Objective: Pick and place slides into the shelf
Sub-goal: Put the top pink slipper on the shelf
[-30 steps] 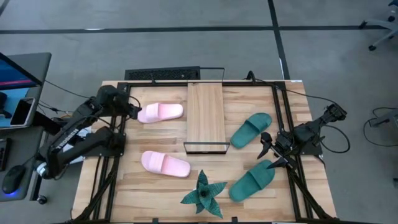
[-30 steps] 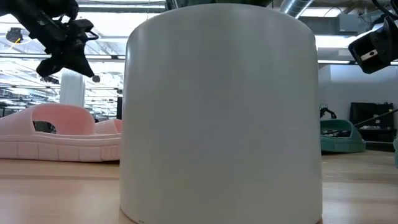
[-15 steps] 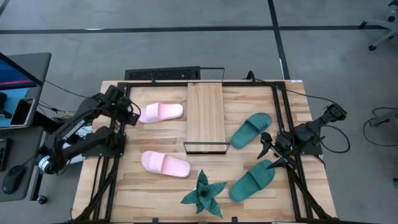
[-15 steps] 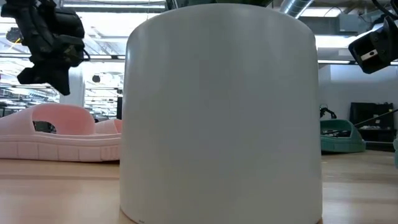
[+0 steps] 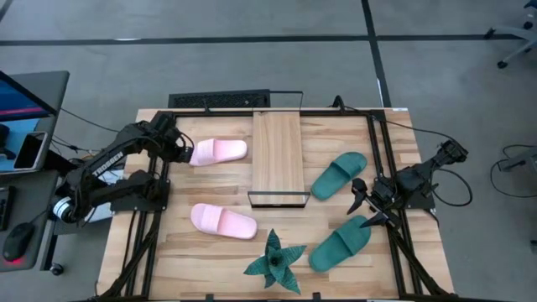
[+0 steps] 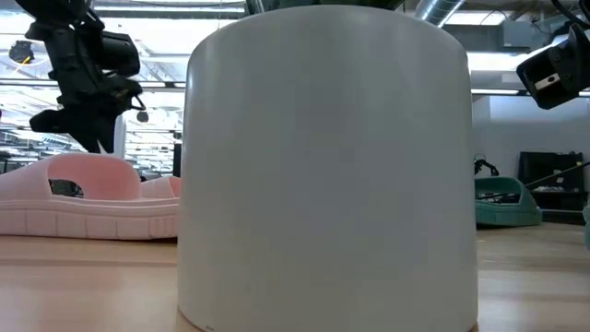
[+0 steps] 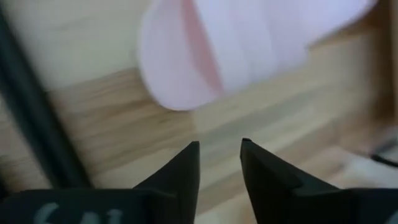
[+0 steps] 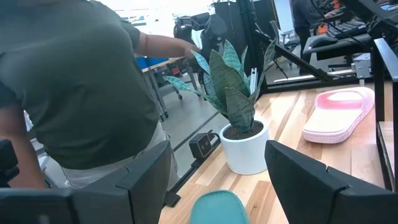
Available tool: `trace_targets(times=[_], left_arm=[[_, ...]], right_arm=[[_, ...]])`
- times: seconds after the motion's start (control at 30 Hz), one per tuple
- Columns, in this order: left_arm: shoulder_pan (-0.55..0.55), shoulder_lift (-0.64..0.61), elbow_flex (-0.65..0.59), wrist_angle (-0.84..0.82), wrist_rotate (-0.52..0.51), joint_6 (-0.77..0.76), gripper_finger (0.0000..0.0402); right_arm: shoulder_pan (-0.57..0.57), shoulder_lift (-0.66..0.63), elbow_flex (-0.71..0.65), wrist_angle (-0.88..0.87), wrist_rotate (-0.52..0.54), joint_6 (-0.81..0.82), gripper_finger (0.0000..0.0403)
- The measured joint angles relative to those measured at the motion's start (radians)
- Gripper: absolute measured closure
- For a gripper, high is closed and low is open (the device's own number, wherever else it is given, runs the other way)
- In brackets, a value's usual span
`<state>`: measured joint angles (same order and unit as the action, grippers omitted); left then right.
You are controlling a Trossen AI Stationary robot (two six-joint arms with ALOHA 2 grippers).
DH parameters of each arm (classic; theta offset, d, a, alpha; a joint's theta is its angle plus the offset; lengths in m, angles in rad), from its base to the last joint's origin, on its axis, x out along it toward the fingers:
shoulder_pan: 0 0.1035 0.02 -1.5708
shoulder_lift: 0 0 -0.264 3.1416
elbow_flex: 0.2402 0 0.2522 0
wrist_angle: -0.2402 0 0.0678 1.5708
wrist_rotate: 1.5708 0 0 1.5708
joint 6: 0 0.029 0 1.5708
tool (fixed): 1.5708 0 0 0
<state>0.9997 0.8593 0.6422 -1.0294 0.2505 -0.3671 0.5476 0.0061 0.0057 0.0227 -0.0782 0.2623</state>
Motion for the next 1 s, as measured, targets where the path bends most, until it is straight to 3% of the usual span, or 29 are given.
trace_targets(times=[0.13, 0.47, 1.0], left_arm=[[0.000, 0.022, 0.000, 0.000, -0.080, -0.044, 0.0270], [0.000, 0.081, -0.030, 0.135, -0.075, -0.173, 0.0260], [0.000, 0.205, -0.044, 0.192, -0.177, -0.178, 0.0260]], right_arm=[[0.000, 0.000, 0.000, 0.000, 0.000, 0.000, 0.0149], [0.000, 0.000, 0.000, 0.000, 0.000, 0.000, 0.0149], [0.000, 0.000, 0.000, 0.000, 0.000, 0.000, 0.0149]])
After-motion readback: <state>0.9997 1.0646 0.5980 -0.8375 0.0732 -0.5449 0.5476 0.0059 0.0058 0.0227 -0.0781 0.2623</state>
